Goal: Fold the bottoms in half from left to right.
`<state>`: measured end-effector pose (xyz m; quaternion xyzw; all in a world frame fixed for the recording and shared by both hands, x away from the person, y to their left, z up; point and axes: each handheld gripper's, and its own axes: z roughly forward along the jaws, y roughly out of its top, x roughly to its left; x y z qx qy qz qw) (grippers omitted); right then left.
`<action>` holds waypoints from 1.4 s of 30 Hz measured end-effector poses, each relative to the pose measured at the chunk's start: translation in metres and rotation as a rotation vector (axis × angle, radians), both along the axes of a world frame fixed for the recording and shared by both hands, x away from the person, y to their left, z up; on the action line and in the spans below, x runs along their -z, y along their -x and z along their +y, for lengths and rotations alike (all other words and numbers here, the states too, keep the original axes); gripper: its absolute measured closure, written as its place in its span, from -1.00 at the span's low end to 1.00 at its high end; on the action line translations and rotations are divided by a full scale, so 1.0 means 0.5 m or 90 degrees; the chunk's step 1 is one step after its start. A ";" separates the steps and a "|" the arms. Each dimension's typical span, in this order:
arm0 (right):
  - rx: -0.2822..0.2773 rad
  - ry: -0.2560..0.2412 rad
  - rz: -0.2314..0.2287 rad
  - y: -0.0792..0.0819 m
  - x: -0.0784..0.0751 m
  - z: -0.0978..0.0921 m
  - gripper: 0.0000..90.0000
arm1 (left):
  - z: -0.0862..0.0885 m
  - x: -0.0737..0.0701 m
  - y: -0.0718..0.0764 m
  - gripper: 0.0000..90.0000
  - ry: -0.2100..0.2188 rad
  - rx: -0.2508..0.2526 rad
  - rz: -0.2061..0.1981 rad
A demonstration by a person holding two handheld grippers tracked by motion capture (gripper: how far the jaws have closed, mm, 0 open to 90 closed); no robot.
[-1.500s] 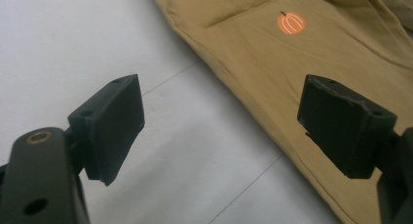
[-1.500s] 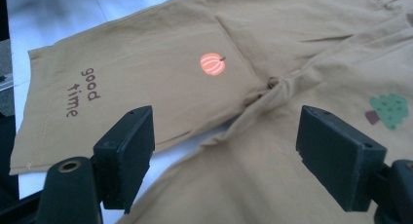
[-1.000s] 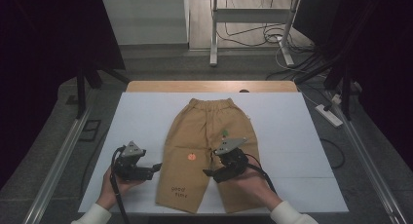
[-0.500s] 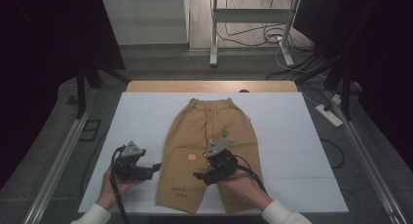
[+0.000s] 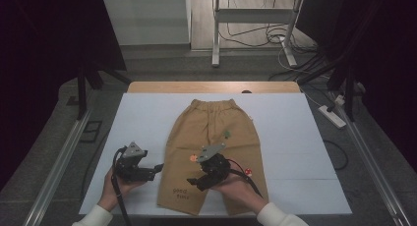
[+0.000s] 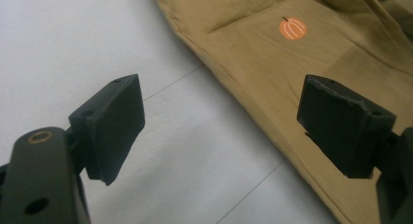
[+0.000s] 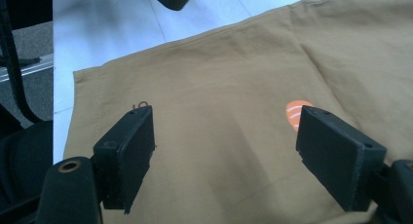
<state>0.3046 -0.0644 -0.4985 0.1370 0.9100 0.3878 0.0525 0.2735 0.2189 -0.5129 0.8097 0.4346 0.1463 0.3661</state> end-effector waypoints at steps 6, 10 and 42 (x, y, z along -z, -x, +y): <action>-0.016 0.006 0.006 0.009 0.009 0.021 -0.51 | 0.000 0.001 -0.002 -0.61 -0.001 -0.001 0.000; -0.026 0.009 0.006 0.017 0.013 0.036 -0.51 | 0.000 0.003 -0.003 -0.61 -0.001 -0.002 0.002; -0.147 0.023 -0.026 0.101 0.048 0.173 -0.48 | 0.017 0.008 -0.009 -0.61 0.014 -0.018 0.004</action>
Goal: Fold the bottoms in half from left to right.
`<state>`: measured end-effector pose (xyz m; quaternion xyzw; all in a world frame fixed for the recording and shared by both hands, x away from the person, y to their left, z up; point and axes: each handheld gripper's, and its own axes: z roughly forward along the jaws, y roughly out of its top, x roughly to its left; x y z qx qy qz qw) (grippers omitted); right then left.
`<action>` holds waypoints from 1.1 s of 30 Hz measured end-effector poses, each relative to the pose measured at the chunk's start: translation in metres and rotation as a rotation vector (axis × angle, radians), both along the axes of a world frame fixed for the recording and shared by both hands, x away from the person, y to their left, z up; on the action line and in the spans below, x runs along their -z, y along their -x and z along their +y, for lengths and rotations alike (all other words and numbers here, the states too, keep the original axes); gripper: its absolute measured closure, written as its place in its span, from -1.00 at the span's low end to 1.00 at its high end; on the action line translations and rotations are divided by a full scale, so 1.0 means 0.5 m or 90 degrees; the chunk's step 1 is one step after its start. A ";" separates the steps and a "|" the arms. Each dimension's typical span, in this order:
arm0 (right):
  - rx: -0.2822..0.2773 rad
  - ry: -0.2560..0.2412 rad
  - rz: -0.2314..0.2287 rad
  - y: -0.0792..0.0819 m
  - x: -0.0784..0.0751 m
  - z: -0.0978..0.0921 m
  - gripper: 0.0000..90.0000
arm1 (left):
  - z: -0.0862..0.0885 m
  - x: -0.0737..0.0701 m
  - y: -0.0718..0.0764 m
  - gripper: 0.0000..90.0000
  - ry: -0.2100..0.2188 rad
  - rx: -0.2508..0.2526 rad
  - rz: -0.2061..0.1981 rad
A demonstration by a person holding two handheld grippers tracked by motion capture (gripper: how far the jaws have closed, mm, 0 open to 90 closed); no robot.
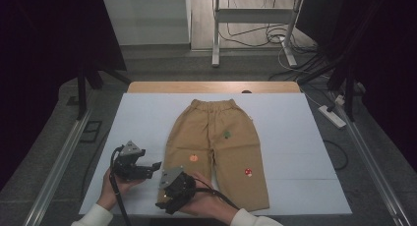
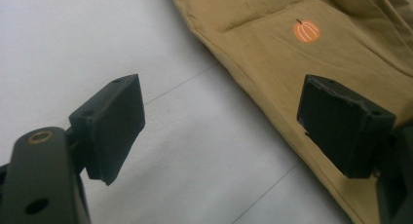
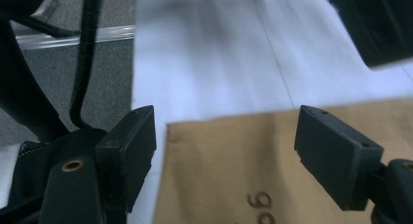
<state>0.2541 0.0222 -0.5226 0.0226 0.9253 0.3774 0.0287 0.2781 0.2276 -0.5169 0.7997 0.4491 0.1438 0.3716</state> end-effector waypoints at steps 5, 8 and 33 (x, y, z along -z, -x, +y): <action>-0.007 0.023 0.000 0.005 0.010 0.014 -0.48 | -0.002 0.001 0.000 -0.61 -0.003 0.000 0.002; -0.004 0.043 -0.002 0.005 0.023 0.022 -0.41 | -0.001 0.001 0.000 -0.61 -0.004 -0.002 0.002; 0.016 0.010 0.028 -0.023 -0.012 -0.079 0.89 | -0.011 -0.007 -0.008 -0.60 -0.003 -0.007 0.000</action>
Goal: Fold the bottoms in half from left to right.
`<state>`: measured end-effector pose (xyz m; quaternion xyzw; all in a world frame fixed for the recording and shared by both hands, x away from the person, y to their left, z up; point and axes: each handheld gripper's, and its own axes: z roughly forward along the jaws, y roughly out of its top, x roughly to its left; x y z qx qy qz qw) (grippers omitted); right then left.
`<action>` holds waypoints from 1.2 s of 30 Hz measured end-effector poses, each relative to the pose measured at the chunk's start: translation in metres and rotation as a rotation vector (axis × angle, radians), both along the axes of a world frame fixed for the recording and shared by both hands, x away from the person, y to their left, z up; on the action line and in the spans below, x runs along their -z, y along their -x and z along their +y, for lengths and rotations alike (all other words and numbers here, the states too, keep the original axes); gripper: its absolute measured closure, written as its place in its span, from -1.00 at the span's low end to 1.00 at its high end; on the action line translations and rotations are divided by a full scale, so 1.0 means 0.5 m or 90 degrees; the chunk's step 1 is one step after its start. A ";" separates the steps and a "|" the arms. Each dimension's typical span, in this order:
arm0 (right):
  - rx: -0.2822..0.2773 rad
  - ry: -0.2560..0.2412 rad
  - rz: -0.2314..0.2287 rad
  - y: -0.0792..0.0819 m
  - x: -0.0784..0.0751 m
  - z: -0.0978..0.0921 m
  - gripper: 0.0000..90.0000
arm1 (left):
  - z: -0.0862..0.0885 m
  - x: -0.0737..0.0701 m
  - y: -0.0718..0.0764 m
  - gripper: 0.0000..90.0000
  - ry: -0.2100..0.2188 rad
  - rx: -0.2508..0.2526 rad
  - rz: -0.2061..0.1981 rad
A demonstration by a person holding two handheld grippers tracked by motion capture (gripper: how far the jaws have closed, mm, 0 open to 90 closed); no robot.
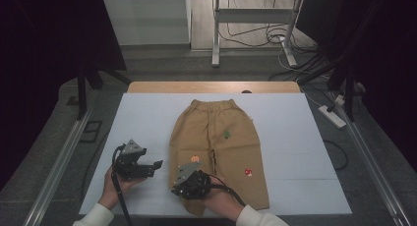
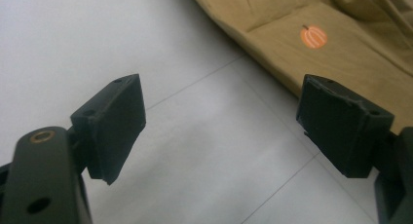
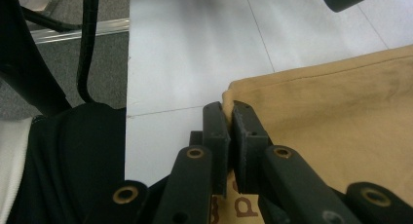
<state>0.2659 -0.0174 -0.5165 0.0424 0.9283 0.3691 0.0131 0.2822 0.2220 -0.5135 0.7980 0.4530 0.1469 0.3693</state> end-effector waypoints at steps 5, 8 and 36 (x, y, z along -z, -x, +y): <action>-0.003 -0.001 0.001 -0.001 0.000 -0.002 0.89 | -0.011 -0.008 -0.019 -0.60 0.003 0.000 -0.005; -0.001 -0.003 0.001 0.000 -0.002 -0.002 0.89 | -0.021 -0.012 -0.037 -0.59 0.002 0.004 -0.005; 0.004 -0.004 0.003 0.002 -0.002 -0.003 0.89 | -0.066 -0.021 -0.129 -0.58 0.001 0.039 0.019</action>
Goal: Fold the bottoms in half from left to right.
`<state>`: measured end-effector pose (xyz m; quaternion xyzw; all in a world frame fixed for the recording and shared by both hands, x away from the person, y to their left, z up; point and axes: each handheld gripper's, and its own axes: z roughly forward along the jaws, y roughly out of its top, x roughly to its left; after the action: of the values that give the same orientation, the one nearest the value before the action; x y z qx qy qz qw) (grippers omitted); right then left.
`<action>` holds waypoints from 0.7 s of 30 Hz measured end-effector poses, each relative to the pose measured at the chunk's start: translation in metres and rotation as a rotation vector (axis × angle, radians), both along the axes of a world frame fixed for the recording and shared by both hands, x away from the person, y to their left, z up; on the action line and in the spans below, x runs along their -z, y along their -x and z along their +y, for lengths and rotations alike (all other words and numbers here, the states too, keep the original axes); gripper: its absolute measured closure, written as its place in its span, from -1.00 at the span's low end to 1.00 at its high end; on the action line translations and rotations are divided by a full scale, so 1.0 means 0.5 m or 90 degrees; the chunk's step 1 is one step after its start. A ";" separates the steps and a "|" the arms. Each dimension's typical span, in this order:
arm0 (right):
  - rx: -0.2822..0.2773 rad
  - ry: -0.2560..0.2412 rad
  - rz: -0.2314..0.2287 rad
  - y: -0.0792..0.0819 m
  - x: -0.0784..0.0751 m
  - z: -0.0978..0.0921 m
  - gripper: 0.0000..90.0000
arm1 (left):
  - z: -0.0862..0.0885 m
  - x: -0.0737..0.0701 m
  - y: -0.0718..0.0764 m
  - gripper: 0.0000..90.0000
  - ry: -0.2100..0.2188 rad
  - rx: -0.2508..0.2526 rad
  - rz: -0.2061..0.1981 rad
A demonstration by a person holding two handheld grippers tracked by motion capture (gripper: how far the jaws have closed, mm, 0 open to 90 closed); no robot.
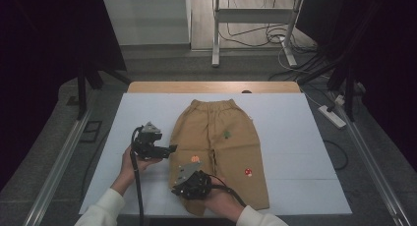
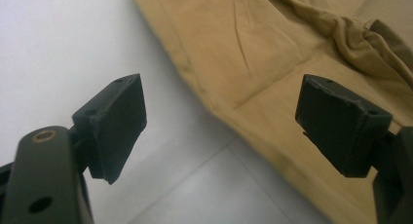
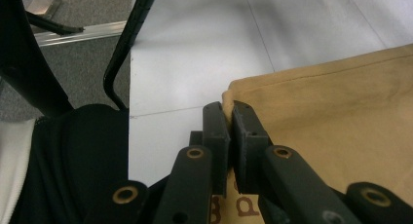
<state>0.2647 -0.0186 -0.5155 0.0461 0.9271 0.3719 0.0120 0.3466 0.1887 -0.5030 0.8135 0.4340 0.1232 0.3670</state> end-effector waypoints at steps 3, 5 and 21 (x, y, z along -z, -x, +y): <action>0.001 -0.001 0.000 0.001 0.000 0.000 0.89 | -0.006 -0.002 -0.016 -0.58 0.000 0.003 0.000; 0.002 -0.001 0.002 0.000 0.000 0.000 0.89 | -0.009 -0.002 -0.026 -0.58 0.002 0.003 0.004; 0.003 0.001 0.005 0.001 0.003 0.000 0.89 | -0.025 -0.015 -0.097 -0.56 -0.013 -0.012 0.000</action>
<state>0.2642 -0.0188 -0.5170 0.0497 0.9273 0.3709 0.0094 0.3949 0.1762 -0.4956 0.8131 0.4403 0.1306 0.3576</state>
